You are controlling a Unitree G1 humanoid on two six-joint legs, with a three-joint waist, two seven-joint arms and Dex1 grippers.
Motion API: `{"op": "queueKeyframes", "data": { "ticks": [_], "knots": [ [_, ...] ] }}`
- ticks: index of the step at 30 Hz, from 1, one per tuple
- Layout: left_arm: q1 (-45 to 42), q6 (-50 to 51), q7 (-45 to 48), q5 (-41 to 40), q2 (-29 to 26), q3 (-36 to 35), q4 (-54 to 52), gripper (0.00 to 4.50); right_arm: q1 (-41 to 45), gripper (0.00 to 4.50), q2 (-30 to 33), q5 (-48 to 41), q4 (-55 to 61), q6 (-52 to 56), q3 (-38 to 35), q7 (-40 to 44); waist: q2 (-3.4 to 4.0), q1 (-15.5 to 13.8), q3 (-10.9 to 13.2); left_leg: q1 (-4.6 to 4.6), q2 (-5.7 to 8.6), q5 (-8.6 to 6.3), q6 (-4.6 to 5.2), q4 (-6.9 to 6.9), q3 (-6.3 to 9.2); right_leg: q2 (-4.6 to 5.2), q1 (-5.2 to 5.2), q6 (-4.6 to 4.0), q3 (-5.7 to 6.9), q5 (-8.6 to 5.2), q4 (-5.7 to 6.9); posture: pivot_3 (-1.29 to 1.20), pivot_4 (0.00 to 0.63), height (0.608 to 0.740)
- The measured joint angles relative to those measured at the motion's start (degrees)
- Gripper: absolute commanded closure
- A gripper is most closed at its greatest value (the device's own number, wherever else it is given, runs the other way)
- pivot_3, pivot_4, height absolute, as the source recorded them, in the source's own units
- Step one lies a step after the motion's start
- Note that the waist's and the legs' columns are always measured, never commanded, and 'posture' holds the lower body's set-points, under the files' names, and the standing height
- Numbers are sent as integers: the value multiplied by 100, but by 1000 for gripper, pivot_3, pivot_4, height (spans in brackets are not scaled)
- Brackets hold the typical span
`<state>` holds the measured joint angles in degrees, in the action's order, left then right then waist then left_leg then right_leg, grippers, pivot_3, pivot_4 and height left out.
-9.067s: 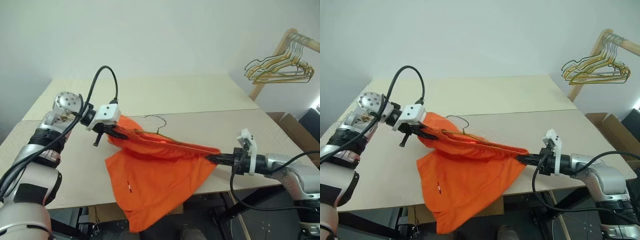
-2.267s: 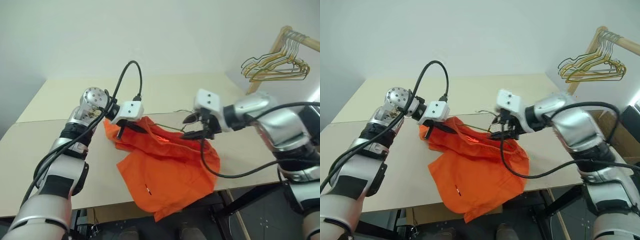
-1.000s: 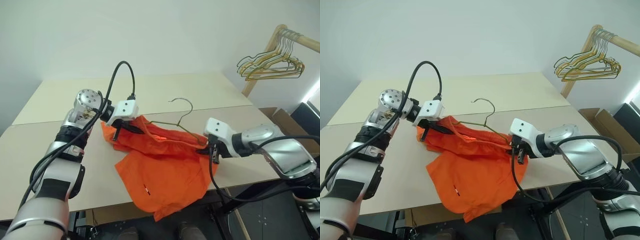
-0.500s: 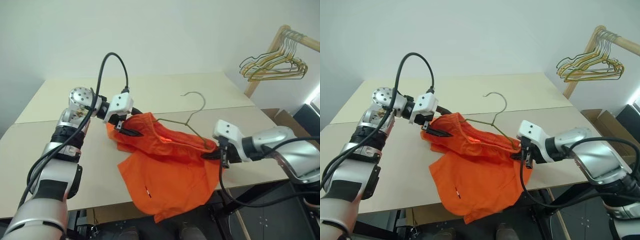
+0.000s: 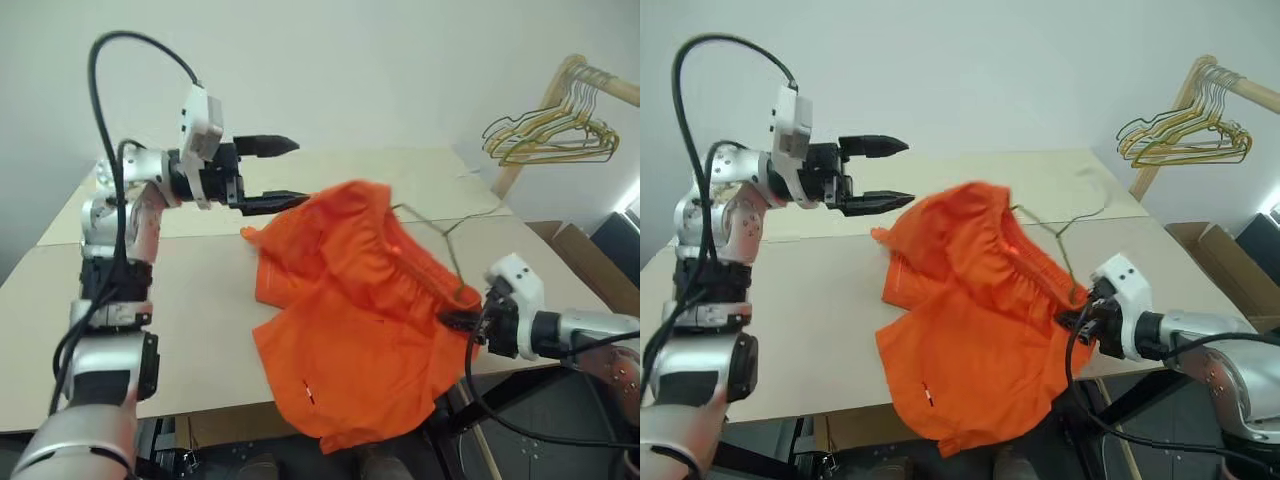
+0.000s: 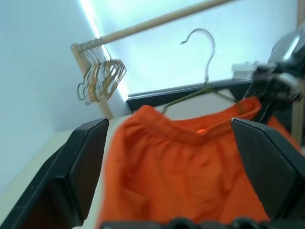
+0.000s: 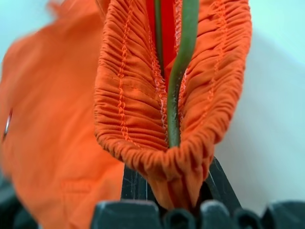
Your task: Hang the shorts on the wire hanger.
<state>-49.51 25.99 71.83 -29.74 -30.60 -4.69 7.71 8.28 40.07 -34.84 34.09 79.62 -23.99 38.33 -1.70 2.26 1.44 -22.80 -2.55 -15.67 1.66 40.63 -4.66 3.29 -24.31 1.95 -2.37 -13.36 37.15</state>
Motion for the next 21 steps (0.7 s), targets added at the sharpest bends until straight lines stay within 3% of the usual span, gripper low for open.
{"op": "queueKeyframes", "data": {
  "ticks": [5,16,21],
  "knots": [
    [334,821,-932,-742,449,-216,-1064,49,381,4500,-593,295,140,1035,-612,-1002,7,74,-5,3,3,0,0,-1,2,0,2,-1,-4,1,-1,-175,0,740],
    [377,1186,-2041,-1355,1136,-187,-1796,49,652,4500,-328,-249,-360,1244,-1535,-2414,45,456,-28,45,23,0,1,-40,0,5,34,1,-26,-2,-18,-226,0,740],
    [386,1165,-2061,-1353,1159,-73,-1769,49,1405,4500,-426,-24,-1145,1244,-2105,-3886,61,693,-38,61,38,1,0,-73,0,10,33,6,-49,-5,-17,-230,0,740]
  ]
}}
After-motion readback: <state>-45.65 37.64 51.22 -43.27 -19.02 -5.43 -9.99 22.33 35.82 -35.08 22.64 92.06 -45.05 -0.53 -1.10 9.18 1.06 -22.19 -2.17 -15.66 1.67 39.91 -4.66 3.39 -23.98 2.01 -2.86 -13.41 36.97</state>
